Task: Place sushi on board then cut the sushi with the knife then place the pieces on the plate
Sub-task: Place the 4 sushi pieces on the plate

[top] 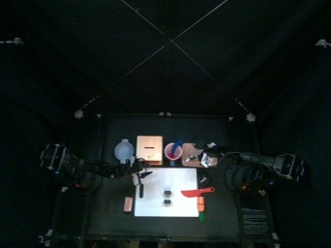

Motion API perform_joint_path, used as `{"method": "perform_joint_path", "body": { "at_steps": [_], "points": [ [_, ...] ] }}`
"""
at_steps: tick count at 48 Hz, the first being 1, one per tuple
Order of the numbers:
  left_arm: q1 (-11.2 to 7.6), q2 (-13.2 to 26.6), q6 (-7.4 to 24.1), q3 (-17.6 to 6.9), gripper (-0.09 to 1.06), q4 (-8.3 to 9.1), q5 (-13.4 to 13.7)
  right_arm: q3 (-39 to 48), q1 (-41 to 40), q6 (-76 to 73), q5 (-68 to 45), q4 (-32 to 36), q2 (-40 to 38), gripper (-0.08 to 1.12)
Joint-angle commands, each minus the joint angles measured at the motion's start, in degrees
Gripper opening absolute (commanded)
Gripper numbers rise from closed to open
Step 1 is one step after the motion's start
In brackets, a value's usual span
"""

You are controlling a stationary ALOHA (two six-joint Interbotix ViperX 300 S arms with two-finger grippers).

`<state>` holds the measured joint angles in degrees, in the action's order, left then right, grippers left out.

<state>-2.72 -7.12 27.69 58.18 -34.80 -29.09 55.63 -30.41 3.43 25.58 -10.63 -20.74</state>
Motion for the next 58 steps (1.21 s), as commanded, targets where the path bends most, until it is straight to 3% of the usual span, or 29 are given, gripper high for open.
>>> {"method": "perform_joint_path", "body": {
  "at_steps": [1, 16, 58],
  "points": [
    [0.26, -0.09, 0.09, -1.32, 0.77, -0.09, -0.26, -0.26, -0.79, 0.09, -0.18, 0.7, -0.18, 0.64],
    [0.26, -0.09, 0.09, -1.23, 0.77, 0.0, -0.26, 0.09, -0.79, 0.0, -0.09, 0.62, 0.18, 0.76],
    [0.09, -0.09, 0.0, -1.76, 0.77, 0.0, -0.26, 0.97, -1.23, -0.09, 2.11, -0.53, -2.81, 0.77]
  ]
}}
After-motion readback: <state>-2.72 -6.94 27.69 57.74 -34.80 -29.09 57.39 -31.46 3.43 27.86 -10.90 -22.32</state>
